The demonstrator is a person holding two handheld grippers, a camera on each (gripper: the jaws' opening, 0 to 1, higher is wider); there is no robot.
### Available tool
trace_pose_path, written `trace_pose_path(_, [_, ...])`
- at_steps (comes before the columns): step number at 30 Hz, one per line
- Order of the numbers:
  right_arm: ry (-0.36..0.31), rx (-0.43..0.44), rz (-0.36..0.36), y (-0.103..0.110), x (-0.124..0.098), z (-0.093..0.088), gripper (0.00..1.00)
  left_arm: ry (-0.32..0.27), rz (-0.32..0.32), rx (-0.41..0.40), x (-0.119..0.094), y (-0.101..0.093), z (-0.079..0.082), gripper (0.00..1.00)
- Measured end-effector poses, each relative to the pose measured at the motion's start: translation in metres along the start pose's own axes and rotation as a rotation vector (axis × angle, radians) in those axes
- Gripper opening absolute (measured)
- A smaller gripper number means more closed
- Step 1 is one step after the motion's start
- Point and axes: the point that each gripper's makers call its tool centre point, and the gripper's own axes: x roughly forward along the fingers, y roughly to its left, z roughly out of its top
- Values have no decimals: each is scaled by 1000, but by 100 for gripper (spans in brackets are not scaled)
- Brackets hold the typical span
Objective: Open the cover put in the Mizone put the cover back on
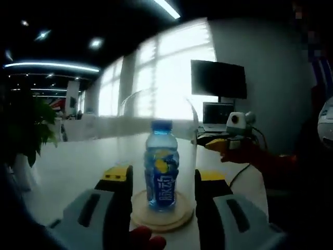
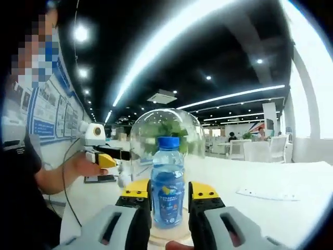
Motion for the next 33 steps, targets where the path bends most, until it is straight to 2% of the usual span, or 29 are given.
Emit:
trace_pose_path(4, [32,-27,-38,-2,-6,-6,16,-25,10,6,-7,-4,2,23])
trace_pose_path(5, [38,-31,-44,-2,-8,-7,12,-16,27,14,-8,-2,0,22])
trace_pose_path(7, [43,-44,-57,-3,-11,-8,10,-1,60,38,-9,2,-3,21])
trace_pose_path(13, [6,-31,-80,-1,-26,-3,10,-11,51,36,-18,-6,-6,20])
trace_pose_path(15, [14,-3,-107,-5,-32,-4,10,-24,44,45,-22,-11,-3,13])
trace_pose_path(16, [15,-2,-109,-5,-34,-3,10,-26,61,57,-24,-10,-2,10])
trace_pose_path(18, [10,-6,-117,-5,-39,-2,5,-18,91,75,-27,-7,-2,8])
trace_pose_path(20, [-3,-25,-137,-7,-42,1,0,-2,103,79,-29,-6,-3,2])
trace_pose_path(22, [-8,-38,-143,-6,-45,3,0,-1,107,73,-30,-6,-4,2])
trace_pose_path(25, [-28,6,-120,-1,-48,5,0,-15,122,44,-35,-6,-3,4])
trace_pose_path(29, [-22,-17,-127,1,-52,3,0,-26,155,39,-42,-3,-6,4])
trace_pose_path(32, [-21,-21,-135,1,-56,2,0,-52,139,1,-49,-5,-4,3])
trace_pose_path(33, [-21,-4,-131,2,-57,1,0,-95,88,-9,-51,-14,1,3])
